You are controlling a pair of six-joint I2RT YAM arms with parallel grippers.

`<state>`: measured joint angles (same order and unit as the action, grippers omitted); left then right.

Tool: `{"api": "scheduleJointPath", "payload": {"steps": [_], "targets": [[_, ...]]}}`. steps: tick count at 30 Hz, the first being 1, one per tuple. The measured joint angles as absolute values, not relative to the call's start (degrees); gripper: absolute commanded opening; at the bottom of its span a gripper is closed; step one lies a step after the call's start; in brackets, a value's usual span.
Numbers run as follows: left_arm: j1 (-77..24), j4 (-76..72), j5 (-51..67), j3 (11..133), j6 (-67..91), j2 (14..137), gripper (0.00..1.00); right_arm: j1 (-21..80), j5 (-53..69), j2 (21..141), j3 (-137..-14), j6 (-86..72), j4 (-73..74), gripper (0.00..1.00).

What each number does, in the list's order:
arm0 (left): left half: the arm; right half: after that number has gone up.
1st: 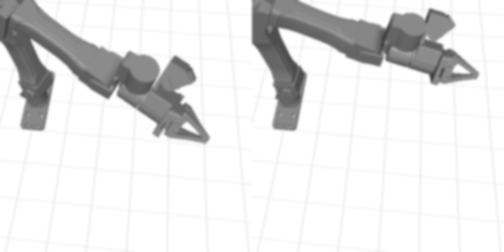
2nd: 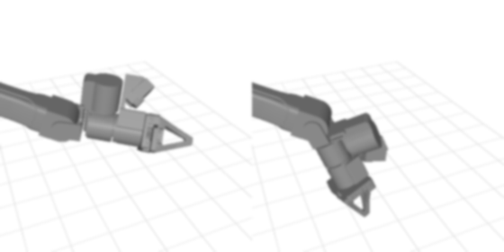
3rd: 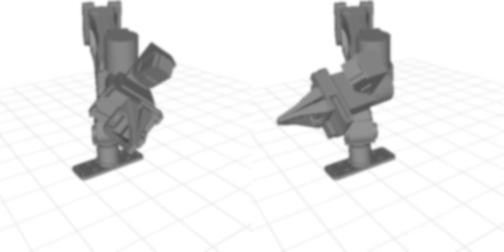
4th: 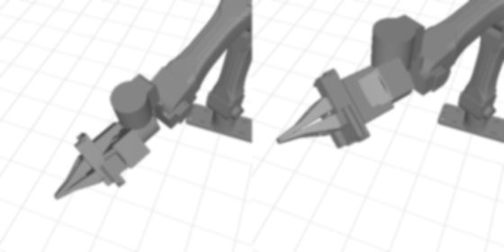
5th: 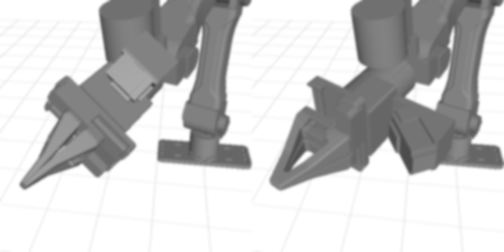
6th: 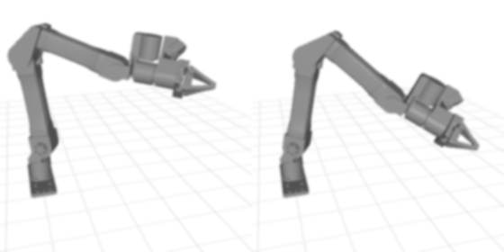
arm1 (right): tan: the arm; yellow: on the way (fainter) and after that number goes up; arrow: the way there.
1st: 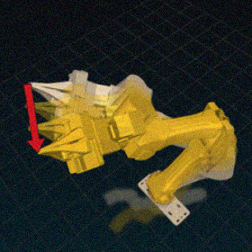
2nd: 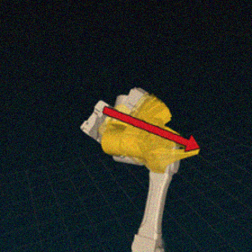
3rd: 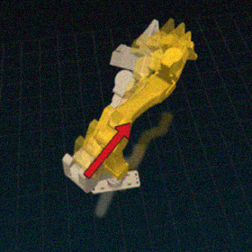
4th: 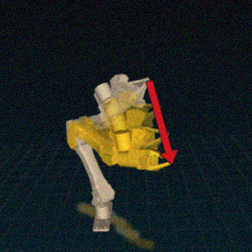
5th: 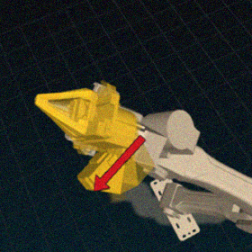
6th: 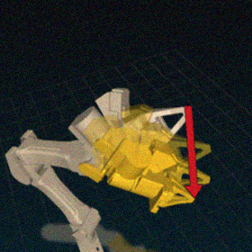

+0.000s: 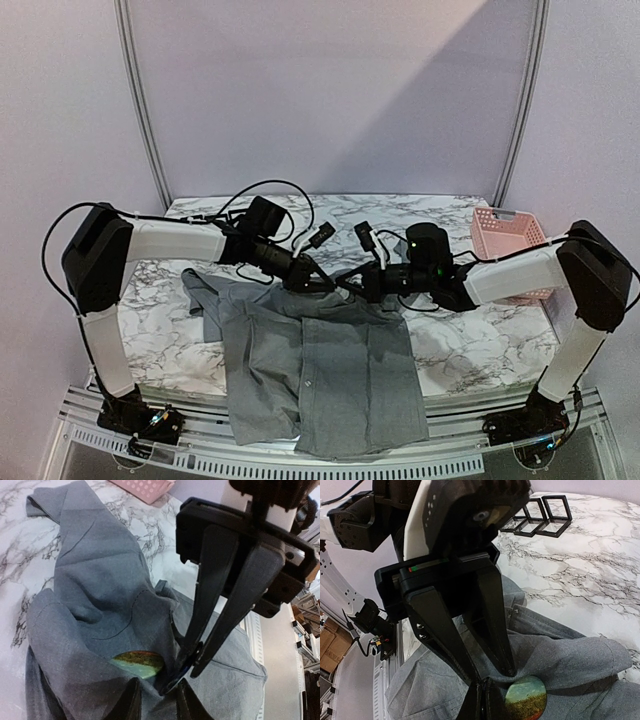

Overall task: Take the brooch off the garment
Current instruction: Pass from the right arm to the left, then open the brooch with the crumpled clothing.

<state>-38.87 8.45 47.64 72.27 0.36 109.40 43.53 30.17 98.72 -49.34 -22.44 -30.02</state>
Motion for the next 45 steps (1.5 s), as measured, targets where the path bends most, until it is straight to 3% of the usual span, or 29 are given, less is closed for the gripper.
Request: {"api": "scheduleJointPath", "payload": {"steps": [10,14,16,20,24,30,37,45], "targets": [[-39.5,10.7,48.5,73.4,-2.2,109.6,0.01,43.0,31.5,99.2,-50.3,-22.5,-29.4,0.0],[-39.7,11.9,48.4,73.5,-3.3,109.7,0.0,43.0,31.9,99.6,-50.3,-22.5,-29.4,0.0],[-39.7,12.0,48.3,73.5,-3.6,109.7,0.0,43.0,32.0,99.6,-50.3,-22.5,-29.4,0.06],[-39.8,12.3,48.5,73.5,-3.8,109.7,0.0,43.0,31.6,99.6,-50.3,-22.4,-29.4,0.34],[-40.1,12.3,48.1,73.5,-3.6,109.7,0.0,42.9,31.7,99.5,-50.2,-22.9,-30.4,0.54],[-40.1,10.5,48.0,73.0,-1.9,109.7,0.0,42.2,31.1,96.0,-46.4,-24.4,-32.6,0.63],[-40.1,7.7,48.6,72.1,0.4,109.7,0.0,42.2,30.1,93.4,-41.4,-26.3,-35.4,0.65],[-40.1,6.2,49.1,71.9,2.0,109.7,0.0,42.2,29.0,93.4,-39.4,-28.6,-37.8,0.54]]}}
